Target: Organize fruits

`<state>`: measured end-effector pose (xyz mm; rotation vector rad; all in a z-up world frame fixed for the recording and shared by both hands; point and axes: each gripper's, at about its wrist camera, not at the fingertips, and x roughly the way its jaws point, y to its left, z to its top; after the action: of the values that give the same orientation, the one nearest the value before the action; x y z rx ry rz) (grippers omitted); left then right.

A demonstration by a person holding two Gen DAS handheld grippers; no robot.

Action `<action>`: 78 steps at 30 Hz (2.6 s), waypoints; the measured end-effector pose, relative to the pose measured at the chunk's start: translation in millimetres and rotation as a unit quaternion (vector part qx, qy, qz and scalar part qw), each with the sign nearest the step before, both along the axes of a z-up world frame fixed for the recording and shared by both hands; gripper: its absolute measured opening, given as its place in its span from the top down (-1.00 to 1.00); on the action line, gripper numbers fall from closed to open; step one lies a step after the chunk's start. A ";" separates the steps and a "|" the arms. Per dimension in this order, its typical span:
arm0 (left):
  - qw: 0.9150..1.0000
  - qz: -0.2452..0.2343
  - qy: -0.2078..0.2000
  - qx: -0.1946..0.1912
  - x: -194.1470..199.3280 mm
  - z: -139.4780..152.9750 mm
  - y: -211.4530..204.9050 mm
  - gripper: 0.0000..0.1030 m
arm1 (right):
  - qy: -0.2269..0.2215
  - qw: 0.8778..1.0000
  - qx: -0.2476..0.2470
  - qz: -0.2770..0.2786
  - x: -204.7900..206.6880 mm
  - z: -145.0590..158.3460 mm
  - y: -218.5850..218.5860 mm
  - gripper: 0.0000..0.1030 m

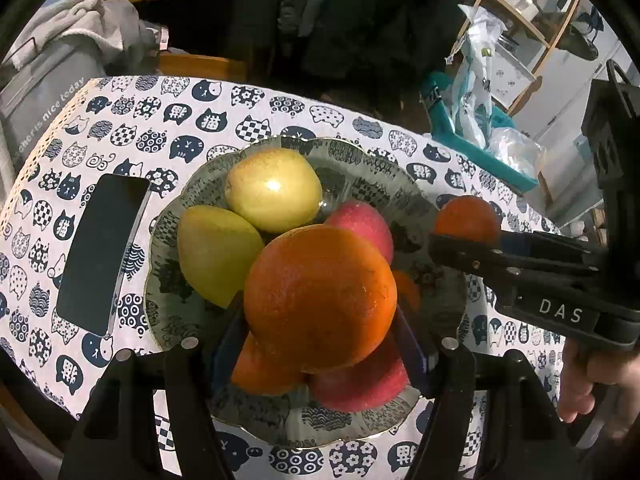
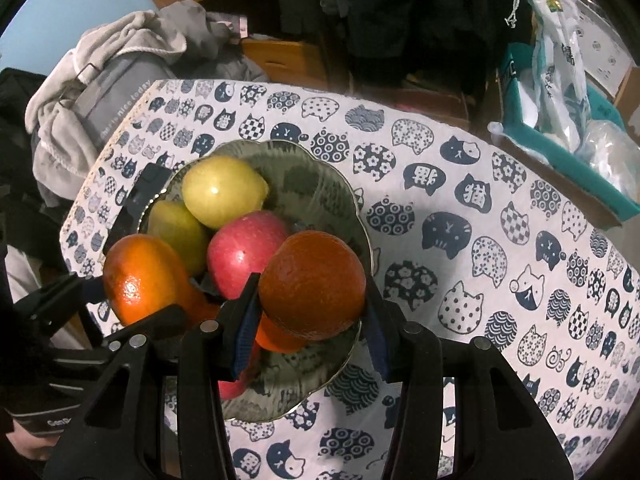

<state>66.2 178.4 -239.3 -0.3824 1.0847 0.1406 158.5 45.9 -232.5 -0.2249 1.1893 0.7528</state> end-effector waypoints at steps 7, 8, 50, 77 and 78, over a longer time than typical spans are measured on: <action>1.000 0.011 0.003 -0.006 2.1 -1.9 5.2 -0.35 | -0.001 1.000 0.001 0.002 1.8 -3.2 1.2 0.02; 1.000 0.015 0.004 -0.003 1.7 -0.5 6.4 -0.36 | -0.002 1.000 0.000 0.001 1.9 -2.9 1.1 0.02; 0.979 -0.053 -0.164 0.105 -61.8 182.9 -75.8 -0.82 | -0.242 0.959 0.107 -0.101 -87.1 200.1 -138.0 -0.48; 0.968 -0.052 -0.190 0.157 -67.3 218.1 -113.3 -0.98 | -0.264 0.951 0.099 -0.128 -98.7 200.2 -199.5 -0.49; 0.968 -0.050 -0.187 0.156 -66.6 217.1 -112.9 -0.98 | -0.264 0.951 0.098 -0.127 -99.2 199.8 -199.1 -0.49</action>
<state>-0.5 65.6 -22.2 -0.0633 0.6910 0.1395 59.3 -153.3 -32.6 -0.0940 0.6140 0.5326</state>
